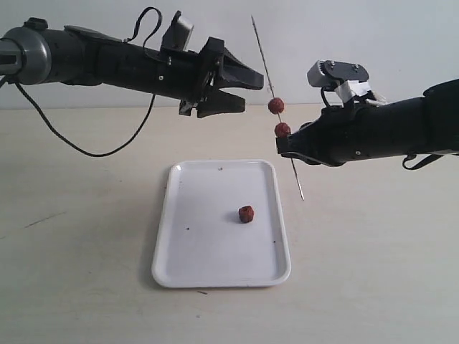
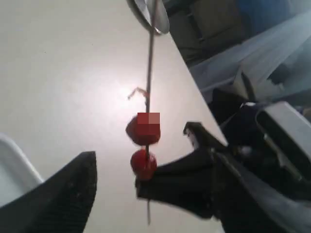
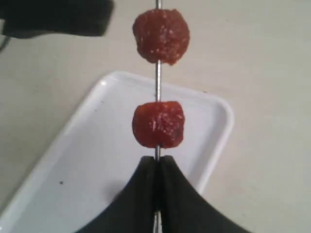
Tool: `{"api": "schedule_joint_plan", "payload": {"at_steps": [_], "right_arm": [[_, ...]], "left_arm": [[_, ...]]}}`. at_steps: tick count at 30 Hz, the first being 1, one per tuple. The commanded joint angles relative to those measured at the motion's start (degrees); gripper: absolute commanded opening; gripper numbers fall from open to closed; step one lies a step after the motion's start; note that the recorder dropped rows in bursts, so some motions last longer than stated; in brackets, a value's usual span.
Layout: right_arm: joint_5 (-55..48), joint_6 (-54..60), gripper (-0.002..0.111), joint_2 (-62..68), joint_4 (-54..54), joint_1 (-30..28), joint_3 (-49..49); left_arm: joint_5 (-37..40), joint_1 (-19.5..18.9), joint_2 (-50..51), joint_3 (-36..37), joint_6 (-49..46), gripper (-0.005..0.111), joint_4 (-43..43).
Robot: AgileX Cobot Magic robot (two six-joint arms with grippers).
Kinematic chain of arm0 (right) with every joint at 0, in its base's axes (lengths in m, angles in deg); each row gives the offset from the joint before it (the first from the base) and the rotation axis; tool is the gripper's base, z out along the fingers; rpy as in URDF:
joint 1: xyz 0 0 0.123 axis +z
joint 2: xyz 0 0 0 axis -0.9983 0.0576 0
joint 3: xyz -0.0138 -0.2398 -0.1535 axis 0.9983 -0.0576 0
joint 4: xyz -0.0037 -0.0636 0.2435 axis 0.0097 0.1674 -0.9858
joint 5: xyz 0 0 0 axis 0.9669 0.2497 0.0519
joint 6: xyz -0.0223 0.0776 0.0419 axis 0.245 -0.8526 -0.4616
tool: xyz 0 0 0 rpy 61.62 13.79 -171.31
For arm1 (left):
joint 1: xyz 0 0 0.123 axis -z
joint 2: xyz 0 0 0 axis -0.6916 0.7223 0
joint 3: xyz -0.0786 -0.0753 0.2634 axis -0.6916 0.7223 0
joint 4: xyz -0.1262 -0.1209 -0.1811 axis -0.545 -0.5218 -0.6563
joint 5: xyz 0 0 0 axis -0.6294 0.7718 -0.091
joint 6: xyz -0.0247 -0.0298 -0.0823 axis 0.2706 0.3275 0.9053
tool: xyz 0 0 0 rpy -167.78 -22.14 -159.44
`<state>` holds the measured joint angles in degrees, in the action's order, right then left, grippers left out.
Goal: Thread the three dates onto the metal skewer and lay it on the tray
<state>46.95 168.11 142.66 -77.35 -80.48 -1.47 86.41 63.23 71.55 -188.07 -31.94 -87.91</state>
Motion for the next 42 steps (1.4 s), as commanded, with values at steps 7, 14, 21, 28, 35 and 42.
{"api": "schedule_joint_plan", "payload": {"at_steps": [7, 14, 21, 28, 35, 42], "right_arm": [[9.3, -29.6, 0.0, -5.3, 31.1, -0.2, 0.1], [7.8, -51.6, 0.0, -8.5, 52.2, -4.7, 0.1], [6.3, -52.1, 0.0, -8.3, 52.3, -7.0, 0.1], [5.2, -52.0, 0.0, -8.3, 52.3, -7.0, 0.1], [5.2, -51.9, 0.0, -8.3, 52.3, -7.0, 0.1], [4.8, -51.9, 0.0, -8.3, 52.3, -6.9, 0.1]], "left_arm": [[4.6, 2.3, -1.0, -0.1, -7.4, 0.064, 28.9], [1.0, 9.8, -1.0, -0.1, -8.5, 0.063, 53.1], [-8.8, 17.4, -1.0, -0.1, -3.5, 0.063, 68.3], [-13.4, 19.6, -0.8, -0.1, -2.7, 0.063, 68.4], [-13.3, 19.7, -0.6, -0.1, -0.7, 0.063, 67.5], [-12.5, 19.8, 1.0, -0.1, -0.5, 0.063, 66.6]]}}
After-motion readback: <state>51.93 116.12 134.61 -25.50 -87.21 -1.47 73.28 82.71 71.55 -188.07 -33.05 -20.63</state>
